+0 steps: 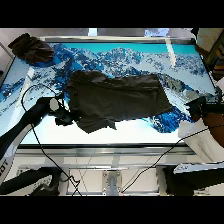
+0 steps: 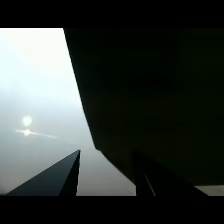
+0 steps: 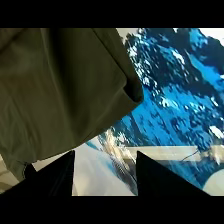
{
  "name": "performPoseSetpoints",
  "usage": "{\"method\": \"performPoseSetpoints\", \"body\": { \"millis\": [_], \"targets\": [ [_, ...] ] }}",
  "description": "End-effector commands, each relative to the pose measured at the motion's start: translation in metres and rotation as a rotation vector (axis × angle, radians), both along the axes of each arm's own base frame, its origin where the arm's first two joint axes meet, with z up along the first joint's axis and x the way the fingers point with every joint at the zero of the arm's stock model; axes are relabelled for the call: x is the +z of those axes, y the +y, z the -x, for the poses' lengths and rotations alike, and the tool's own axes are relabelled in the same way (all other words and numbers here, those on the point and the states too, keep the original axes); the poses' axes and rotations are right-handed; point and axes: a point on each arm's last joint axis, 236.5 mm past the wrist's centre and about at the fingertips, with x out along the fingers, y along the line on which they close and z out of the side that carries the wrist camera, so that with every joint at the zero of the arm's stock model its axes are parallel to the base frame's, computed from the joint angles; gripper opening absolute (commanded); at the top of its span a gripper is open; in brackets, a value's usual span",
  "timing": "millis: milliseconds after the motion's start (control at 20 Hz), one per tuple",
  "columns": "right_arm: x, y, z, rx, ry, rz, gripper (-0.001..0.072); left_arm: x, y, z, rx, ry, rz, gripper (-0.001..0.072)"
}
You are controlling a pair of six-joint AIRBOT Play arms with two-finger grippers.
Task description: Fold the shirts.
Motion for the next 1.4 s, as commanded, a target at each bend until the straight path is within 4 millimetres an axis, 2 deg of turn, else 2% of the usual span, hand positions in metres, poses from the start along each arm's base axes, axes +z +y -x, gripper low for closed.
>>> {"method": "performPoseSetpoints", "body": {
  "millis": [0, 150, 200, 250, 300, 500, 700, 800, 900, 1000, 1200, 1350],
  "targets": [
    [0.003, -0.003, -0.005, -0.029, -0.028, 0.002, 0.0434, -0.002, -0.017, -0.020, 0.112, -0.087, 0.104, 0.0364],
    [0.008, -0.006, -0.006, -0.035, -0.042, 0.024, 0.0434, -0.022, -0.019, -0.001, 0.099, 0.025, 0.095, 0.0369],
    [0.010, -0.006, -0.006, -0.036, -0.046, 0.029, 0.0434, -0.027, -0.016, 0.006, 0.088, 0.056, 0.080, 0.0392],
    [0.012, -0.007, -0.005, -0.035, -0.049, 0.039, 0.0434, -0.028, -0.013, 0.009, 0.075, 0.069, 0.063, 0.0465],
    [0.014, -0.009, -0.004, -0.034, -0.049, 0.056, 0.0434, -0.027, -0.011, 0.008, 0.068, 0.062, 0.054, 0.0487],
    [0.020, -0.011, -0.003, -0.034, -0.060, 0.088, 0.0434, -0.016, -0.009, -0.004, 0.057, 0.022, 0.043, 0.0486],
    [0.021, -0.009, -0.001, -0.036, -0.048, 0.076, 0.0433, -0.019, -0.002, 0.025, 0.020, 0.138, 0.005, 0.0486],
    [0.021, -0.009, -0.001, -0.039, -0.046, 0.074, 0.0433, -0.020, -0.001, 0.032, 0.012, 0.163, -0.001, 0.0485],
    [0.021, -0.010, -0.001, -0.040, -0.046, 0.075, 0.0433, -0.020, -0.001, 0.031, 0.015, 0.160, 0.002, 0.0485],
    [0.020, -0.010, -0.001, -0.039, -0.045, 0.077, 0.0433, -0.022, -0.005, 0.022, 0.035, 0.121, 0.022, 0.0484],
    [0.021, -0.009, 0.000, -0.035, -0.043, 0.073, 0.0433, -0.025, -0.029, 0.002, 0.086, 0.066, 0.133, 0.0482],
    [0.021, -0.009, 0.000, -0.035, -0.044, 0.074, 0.0432, -0.027, -0.035, -0.003, 0.109, 0.057, 0.160, 0.0479]
  ]
}}
